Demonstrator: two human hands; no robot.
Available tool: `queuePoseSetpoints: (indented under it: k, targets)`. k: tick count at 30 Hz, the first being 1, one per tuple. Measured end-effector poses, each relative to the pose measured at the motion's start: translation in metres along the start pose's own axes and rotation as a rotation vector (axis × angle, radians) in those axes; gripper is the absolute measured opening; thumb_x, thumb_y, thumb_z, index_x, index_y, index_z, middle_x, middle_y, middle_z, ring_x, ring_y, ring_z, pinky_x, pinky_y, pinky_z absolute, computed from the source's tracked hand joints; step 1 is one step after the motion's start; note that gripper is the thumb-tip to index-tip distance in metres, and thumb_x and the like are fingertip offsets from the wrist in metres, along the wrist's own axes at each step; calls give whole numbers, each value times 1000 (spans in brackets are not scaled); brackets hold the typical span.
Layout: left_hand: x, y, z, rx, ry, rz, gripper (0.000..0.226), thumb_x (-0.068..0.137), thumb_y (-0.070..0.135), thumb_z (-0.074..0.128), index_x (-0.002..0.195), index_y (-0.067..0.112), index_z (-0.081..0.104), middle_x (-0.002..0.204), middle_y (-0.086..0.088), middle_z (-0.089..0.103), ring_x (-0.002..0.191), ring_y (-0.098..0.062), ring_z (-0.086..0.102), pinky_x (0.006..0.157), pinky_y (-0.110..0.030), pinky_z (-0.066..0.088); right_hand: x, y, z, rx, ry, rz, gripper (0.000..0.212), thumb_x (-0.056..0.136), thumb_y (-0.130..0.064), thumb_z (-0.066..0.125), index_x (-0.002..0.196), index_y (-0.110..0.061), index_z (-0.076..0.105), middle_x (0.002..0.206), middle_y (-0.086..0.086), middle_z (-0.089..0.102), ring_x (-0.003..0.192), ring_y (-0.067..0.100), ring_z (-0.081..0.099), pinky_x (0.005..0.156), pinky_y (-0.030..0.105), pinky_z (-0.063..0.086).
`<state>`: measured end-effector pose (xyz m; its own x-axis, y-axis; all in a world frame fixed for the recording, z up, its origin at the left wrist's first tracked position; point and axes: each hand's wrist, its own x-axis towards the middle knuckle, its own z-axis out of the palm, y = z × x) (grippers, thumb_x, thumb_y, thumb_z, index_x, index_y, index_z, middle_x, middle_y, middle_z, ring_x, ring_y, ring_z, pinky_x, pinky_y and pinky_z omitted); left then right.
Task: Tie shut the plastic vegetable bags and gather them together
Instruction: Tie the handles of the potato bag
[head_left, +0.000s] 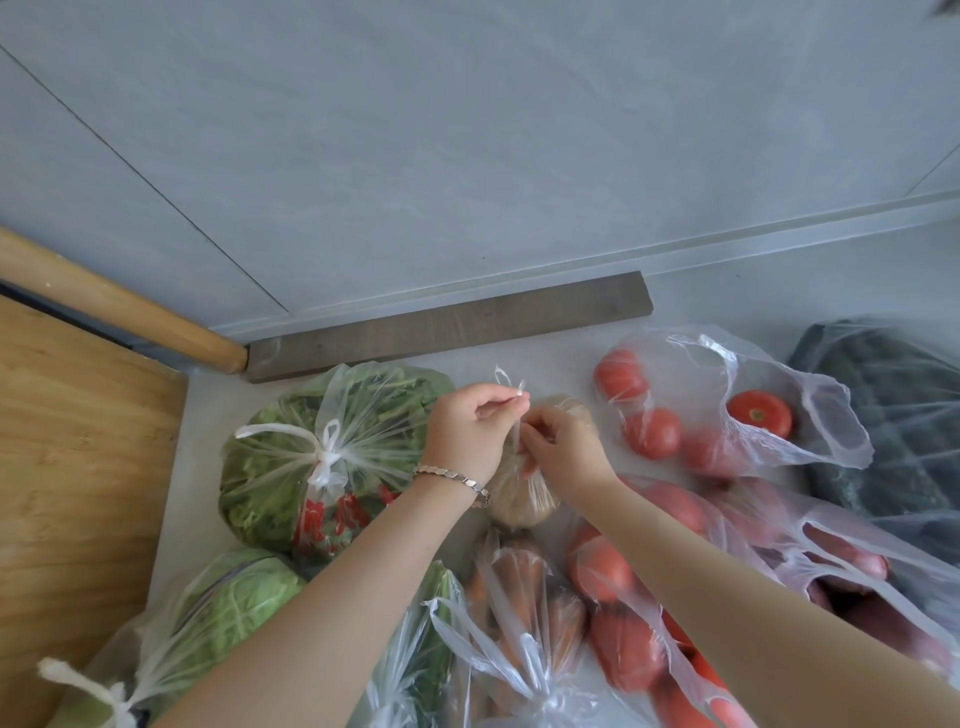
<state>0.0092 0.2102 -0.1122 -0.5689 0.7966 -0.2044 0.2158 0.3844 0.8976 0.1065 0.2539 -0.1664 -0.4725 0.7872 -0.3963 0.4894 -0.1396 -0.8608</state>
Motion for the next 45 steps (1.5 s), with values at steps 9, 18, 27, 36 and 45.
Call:
queuePoseSetpoints:
  k: [9, 18, 27, 36, 45]
  targets:
    - [19, 9, 12, 165, -115, 4, 11, 77, 10, 69, 85, 3, 72, 80, -14, 72, 60, -12, 61, 79, -34, 55, -6, 9, -9, -154, -96, -188, 12, 79, 0, 57, 72, 8, 62, 65, 14, 55, 59, 18, 46, 59, 29, 37]
    - [6, -14, 4, 435, -320, 15, 31, 82, 27, 65, 106, 8, 66, 103, -6, 70, 96, -17, 63, 88, -25, 47, -5, 5, -24, 230, -110, 75, 23, 88, -5, 57, 69, -11, 67, 48, -6, 64, 47, 1, 61, 56, 13, 52]
    - [-7, -31, 11, 321, -209, -41, 12, 78, 11, 68, 87, 3, 73, 87, -14, 72, 72, -12, 57, 61, -13, 40, -6, 4, -22, 162, 55, 28, 24, 83, -7, 65, 61, -17, 67, 52, -1, 65, 43, 3, 60, 47, 11, 49]
    - [-9, -35, 24, 166, -135, -142, 16, 78, 13, 69, 84, -2, 71, 83, -19, 72, 52, 4, 53, 52, -1, 40, -2, 5, -21, -25, 174, -36, 21, 72, -14, 76, 73, -20, 56, 66, 9, 69, 54, 20, 67, 55, 27, 53]
    - [-3, -36, 13, 163, -247, -158, 19, 82, 12, 64, 98, 2, 70, 96, -16, 71, 77, -12, 58, 69, -12, 44, -6, 12, -30, -489, 19, -583, 17, 71, -4, 64, 85, -3, 74, 69, 11, 65, 58, 10, 53, 67, 11, 36]
